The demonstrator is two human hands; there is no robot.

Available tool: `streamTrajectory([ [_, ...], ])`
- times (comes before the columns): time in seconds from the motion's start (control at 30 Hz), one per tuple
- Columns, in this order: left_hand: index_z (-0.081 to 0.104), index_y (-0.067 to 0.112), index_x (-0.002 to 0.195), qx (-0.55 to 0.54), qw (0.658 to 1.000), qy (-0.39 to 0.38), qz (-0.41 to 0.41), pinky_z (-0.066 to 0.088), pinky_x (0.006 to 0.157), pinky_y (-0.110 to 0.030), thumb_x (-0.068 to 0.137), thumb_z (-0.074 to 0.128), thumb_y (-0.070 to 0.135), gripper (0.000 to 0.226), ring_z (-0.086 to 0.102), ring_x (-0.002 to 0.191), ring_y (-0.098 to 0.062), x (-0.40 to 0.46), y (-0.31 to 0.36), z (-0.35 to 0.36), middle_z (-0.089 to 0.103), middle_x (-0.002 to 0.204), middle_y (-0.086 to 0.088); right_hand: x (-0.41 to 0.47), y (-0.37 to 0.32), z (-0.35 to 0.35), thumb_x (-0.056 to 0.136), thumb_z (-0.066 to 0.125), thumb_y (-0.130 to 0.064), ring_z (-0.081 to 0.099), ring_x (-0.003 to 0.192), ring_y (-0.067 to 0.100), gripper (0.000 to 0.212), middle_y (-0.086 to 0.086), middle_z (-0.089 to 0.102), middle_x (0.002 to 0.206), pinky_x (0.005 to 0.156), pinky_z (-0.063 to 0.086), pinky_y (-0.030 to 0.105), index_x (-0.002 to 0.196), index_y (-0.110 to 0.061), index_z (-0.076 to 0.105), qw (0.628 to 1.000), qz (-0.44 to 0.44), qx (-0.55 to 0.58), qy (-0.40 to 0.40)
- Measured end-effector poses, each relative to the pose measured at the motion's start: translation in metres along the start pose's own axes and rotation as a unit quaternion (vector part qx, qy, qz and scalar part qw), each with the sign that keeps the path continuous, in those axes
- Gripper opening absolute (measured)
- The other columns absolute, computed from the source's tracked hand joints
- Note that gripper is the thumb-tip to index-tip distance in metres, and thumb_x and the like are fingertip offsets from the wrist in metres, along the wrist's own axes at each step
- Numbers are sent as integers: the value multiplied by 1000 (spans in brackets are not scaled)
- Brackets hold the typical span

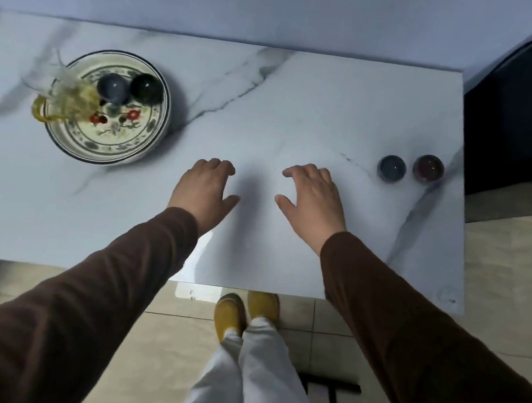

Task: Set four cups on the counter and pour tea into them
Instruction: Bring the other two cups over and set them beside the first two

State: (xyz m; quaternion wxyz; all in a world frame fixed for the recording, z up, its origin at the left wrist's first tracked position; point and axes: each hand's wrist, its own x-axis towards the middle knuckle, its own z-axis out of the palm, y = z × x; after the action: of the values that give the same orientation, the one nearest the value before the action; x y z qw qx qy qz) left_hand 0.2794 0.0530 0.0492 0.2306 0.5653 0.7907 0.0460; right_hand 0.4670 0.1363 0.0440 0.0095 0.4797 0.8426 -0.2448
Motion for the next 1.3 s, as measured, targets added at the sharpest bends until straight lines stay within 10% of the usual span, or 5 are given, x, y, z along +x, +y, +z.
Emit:
streamTrajectory([
  [0.67, 55, 7, 123, 26, 999, 25, 34, 45, 92, -44, 80, 68, 25, 48, 52, 112, -37, 36, -209, -96, 59, 119, -16, 95, -203, 76, 91, 63, -30, 49, 113, 21, 39, 1, 57, 123, 91, 40, 29, 127, -18, 55, 996, 11, 86, 14],
  [1.3, 48, -2, 122, 209, 977, 3, 29, 46, 93, -49, 72, 78, 25, 64, 48, 118, -42, 164, -254, -111, 53, 124, -24, 209, -228, 128, 82, 74, -34, 44, 120, 22, 58, 2, 53, 129, 100, 39, 30, 133, -17, 52, 986, -3, 136, 99],
])
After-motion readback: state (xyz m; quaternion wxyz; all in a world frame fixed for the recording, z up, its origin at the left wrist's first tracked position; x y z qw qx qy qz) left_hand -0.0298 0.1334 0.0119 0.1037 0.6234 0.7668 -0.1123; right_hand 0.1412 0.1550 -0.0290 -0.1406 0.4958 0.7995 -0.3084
